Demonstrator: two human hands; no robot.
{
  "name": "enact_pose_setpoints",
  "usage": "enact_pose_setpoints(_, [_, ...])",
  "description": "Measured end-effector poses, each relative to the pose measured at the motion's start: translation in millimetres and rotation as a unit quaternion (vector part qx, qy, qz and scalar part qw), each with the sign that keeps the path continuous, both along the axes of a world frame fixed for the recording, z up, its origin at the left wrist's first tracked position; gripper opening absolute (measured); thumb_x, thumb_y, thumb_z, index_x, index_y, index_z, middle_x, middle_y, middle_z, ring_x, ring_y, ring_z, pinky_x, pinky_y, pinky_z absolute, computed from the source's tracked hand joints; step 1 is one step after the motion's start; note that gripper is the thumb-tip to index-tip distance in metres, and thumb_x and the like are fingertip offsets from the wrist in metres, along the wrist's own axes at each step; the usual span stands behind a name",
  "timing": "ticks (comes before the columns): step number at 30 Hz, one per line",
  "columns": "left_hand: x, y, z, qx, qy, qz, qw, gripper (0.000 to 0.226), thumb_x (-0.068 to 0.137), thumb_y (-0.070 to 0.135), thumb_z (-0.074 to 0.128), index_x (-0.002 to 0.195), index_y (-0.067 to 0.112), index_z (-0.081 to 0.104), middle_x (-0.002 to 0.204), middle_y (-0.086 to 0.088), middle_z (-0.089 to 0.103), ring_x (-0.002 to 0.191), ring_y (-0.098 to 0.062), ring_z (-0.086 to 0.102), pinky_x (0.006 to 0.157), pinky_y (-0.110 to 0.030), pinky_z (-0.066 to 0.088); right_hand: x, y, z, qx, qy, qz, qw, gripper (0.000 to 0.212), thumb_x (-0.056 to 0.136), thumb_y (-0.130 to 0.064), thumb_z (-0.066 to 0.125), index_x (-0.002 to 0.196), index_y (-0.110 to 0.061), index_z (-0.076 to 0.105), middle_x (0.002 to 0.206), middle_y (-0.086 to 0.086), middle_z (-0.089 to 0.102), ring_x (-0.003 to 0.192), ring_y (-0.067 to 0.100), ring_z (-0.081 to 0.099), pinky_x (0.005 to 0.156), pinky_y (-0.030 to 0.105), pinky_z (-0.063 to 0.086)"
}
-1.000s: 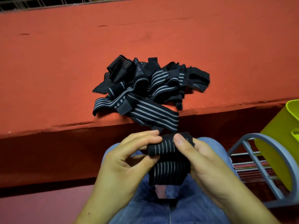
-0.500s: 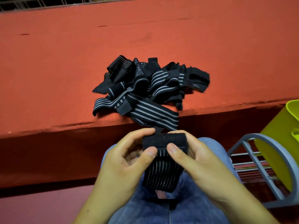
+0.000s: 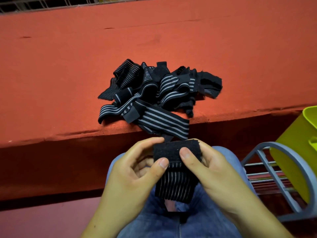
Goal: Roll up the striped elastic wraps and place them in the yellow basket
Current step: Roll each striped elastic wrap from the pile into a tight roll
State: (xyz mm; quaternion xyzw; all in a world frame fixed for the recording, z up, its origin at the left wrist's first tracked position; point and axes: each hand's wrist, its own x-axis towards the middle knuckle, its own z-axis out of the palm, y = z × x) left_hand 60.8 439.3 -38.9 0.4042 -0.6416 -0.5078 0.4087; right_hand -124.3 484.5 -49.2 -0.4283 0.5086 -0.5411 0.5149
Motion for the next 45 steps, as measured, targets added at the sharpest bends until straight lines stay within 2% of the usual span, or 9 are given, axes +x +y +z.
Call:
enact_pose_setpoints(6, [-3, 2, 4, -0.005, 0.017, 0.011, 1.000, 0.034, 0.081, 0.031, 0.079, 0.113, 0.041, 0.075, 0.105, 0.006, 0.077, 0.096, -0.019, 0.072, 0.080, -0.012, 0.054, 0, 0, 1, 0.022, -0.027, 0.018, 0.999, 0.039, 0.094, -0.045, 0.066, 0.121, -0.019, 0.072, 0.116, 0.004, 0.078, 0.112, 0.018, 0.074, 0.093, 0.033, 0.059])
enact_pose_setpoints(15, [-5, 2, 5, -0.071, 0.036, 0.005, 0.997, 0.034, 0.082, 0.014, 0.075, 0.106, 0.038, 0.074, 0.120, 0.011, 0.074, 0.115, -0.009, 0.070, 0.092, -0.024, 0.057, -1, 1, -1, 0.028, -0.049, 0.029, 0.998, 0.058, 0.077, -0.071, 0.068, 0.117, -0.030, 0.076, 0.120, 0.002, 0.077, 0.118, 0.017, 0.071, 0.098, 0.033, 0.054])
enact_pose_setpoints(20, [-2, 0, 0, -0.139, 0.008, 0.012, 0.990, 0.033, 0.084, 0.007, 0.077, 0.100, 0.036, 0.074, 0.123, 0.014, 0.073, 0.122, -0.009, 0.067, 0.095, -0.020, 0.055, -1, 0, -3, 0.044, -0.054, 0.034, 0.997, 0.080, 0.062, -0.090, 0.070, 0.116, -0.032, 0.077, 0.120, 0.004, 0.078, 0.120, 0.021, 0.070, 0.112, 0.054, 0.047])
enact_pose_setpoints(23, [-3, -1, -2, -0.185, -0.024, 0.017, 0.982, 0.036, 0.084, 0.006, 0.078, 0.101, 0.037, 0.074, 0.124, 0.017, 0.072, 0.120, -0.007, 0.067, 0.094, -0.016, 0.053, 0, 1, -2, 0.045, -0.053, 0.032, 0.997, 0.081, 0.066, -0.089, 0.069, 0.118, -0.028, 0.077, 0.122, 0.006, 0.077, 0.122, 0.024, 0.069, 0.114, 0.057, 0.044])
enact_pose_setpoints(27, [0, 0, -6, -0.148, -0.003, -0.024, 0.989, 0.038, 0.084, 0.011, 0.079, 0.113, 0.035, 0.074, 0.134, 0.011, 0.068, 0.128, -0.014, 0.063, 0.099, -0.028, 0.056, -1, 1, -3, 0.043, -0.056, 0.022, 0.997, 0.066, 0.077, -0.078, 0.071, 0.116, -0.025, 0.077, 0.120, 0.009, 0.077, 0.120, 0.026, 0.070, 0.111, 0.053, 0.048])
enact_pose_setpoints(31, [1, 2, -7, -0.034, 0.023, -0.090, 0.995, 0.065, 0.087, 0.041, 0.072, 0.147, 0.038, 0.049, 0.147, 0.014, 0.058, 0.135, -0.012, 0.058, 0.108, -0.023, 0.047, -2, 3, 0, 0.035, -0.048, 0.042, 0.997, 0.041, 0.092, -0.053, 0.065, 0.115, -0.021, 0.076, 0.115, 0.010, 0.078, 0.110, 0.023, 0.073, 0.093, 0.040, 0.054])
enact_pose_setpoints(34, [-2, 4, -8, -0.019, -0.010, -0.097, 0.995, 0.080, 0.089, 0.065, 0.059, 0.157, 0.038, 0.026, 0.148, 0.025, 0.053, 0.133, 0.003, 0.054, 0.101, -0.009, 0.043, 0, 4, 0, 0.020, -0.022, 0.056, 0.998, 0.029, 0.093, -0.040, 0.064, 0.117, -0.026, 0.073, 0.119, 0.008, 0.076, 0.116, 0.022, 0.071, 0.099, 0.039, 0.056])
enact_pose_setpoints(39, [-9, 10, -11, -0.017, 0.005, -0.068, 0.998, 0.079, 0.093, 0.064, 0.054, 0.159, 0.038, 0.020, 0.142, 0.024, 0.057, 0.126, 0.003, 0.059, 0.094, -0.007, 0.046, 7, 4, 1, -0.001, 0.027, 0.074, 0.997, 0.021, 0.094, -0.039, 0.062, 0.115, -0.038, 0.069, 0.118, -0.001, 0.076, 0.115, 0.013, 0.071, 0.098, 0.033, 0.055])
enact_pose_setpoints(45, [-7, 9, -10, -0.016, -0.014, -0.059, 0.998, 0.063, 0.096, 0.037, 0.047, 0.155, 0.038, 0.024, 0.130, 0.032, 0.061, 0.121, 0.010, 0.059, 0.091, -0.002, 0.043, 12, 2, 1, -0.019, 0.054, 0.063, 0.996, 0.029, 0.096, -0.039, 0.061, 0.125, -0.033, 0.066, 0.122, -0.004, 0.075, 0.118, 0.012, 0.069, 0.106, 0.044, 0.052])
